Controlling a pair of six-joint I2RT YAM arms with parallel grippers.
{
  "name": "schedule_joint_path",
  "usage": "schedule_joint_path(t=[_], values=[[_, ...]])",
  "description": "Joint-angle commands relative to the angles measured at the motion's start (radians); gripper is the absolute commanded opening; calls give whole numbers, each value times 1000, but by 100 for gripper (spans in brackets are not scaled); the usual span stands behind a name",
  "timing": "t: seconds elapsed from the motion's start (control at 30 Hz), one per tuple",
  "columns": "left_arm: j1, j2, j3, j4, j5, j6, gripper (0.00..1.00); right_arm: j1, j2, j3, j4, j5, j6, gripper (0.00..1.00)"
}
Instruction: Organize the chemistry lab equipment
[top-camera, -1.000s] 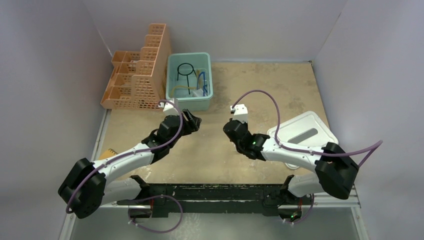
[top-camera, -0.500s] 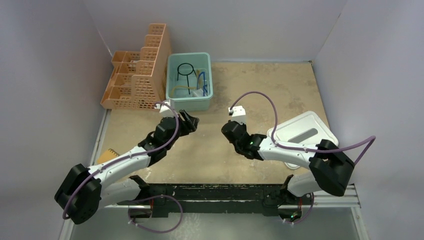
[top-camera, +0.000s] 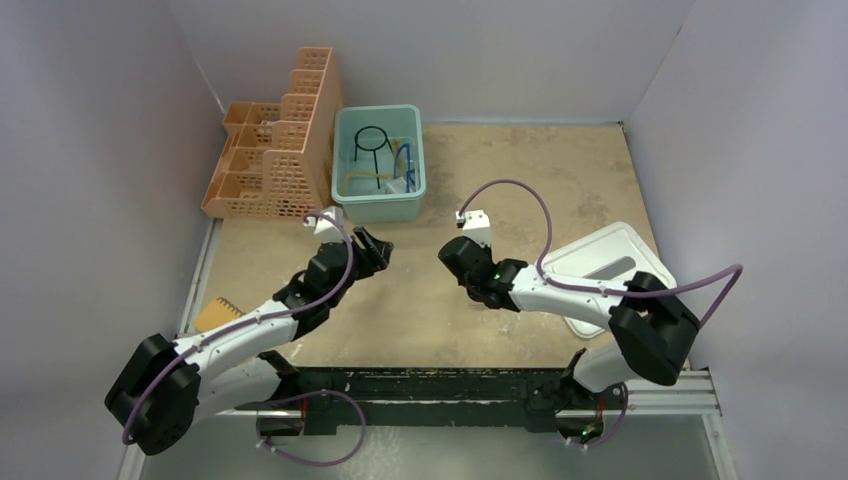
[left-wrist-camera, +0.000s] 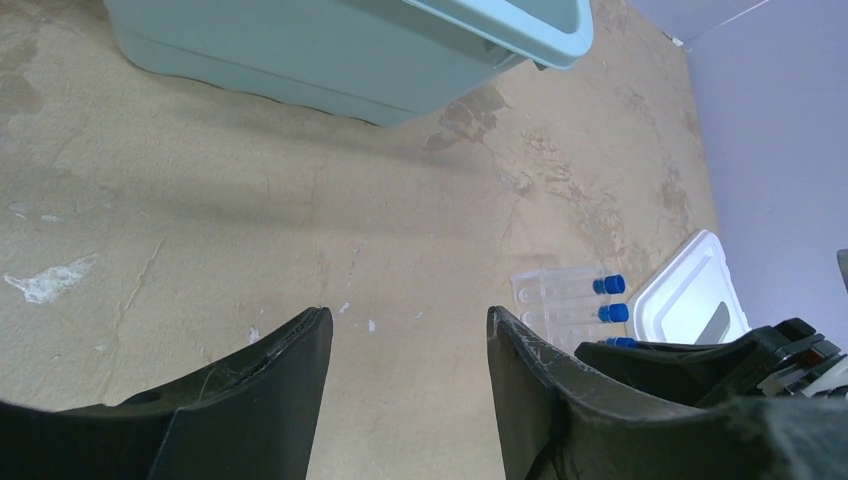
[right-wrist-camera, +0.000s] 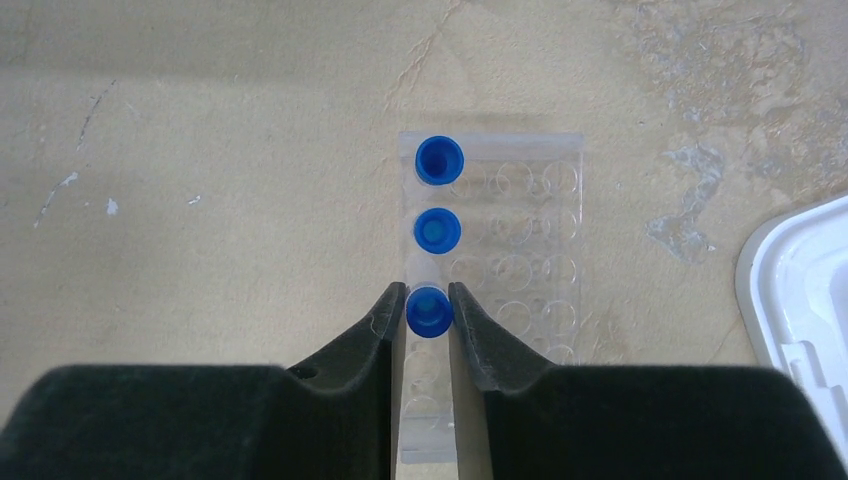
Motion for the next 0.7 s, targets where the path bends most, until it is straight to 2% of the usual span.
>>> schedule_joint_path(t=[0.0,0.13,0.33,0.47,0.67], values=[[8,-29,-7,51,-20,-11,57,-20,10,83,-101,-14,31,23],[9,-30,-12,54,-20,-13,57,-56,25,134,-174,-61,37,26],[10,-34,-29,73,-24,-14,57,-82,20,164,-205,-125,28,38],[9,-41,-41,76,-27,-15,57,-85,19,189,-242,-129,36,40],[10,-59,-44,62,-39,-6,57,-93,-30,226,-269,-188,16,54]])
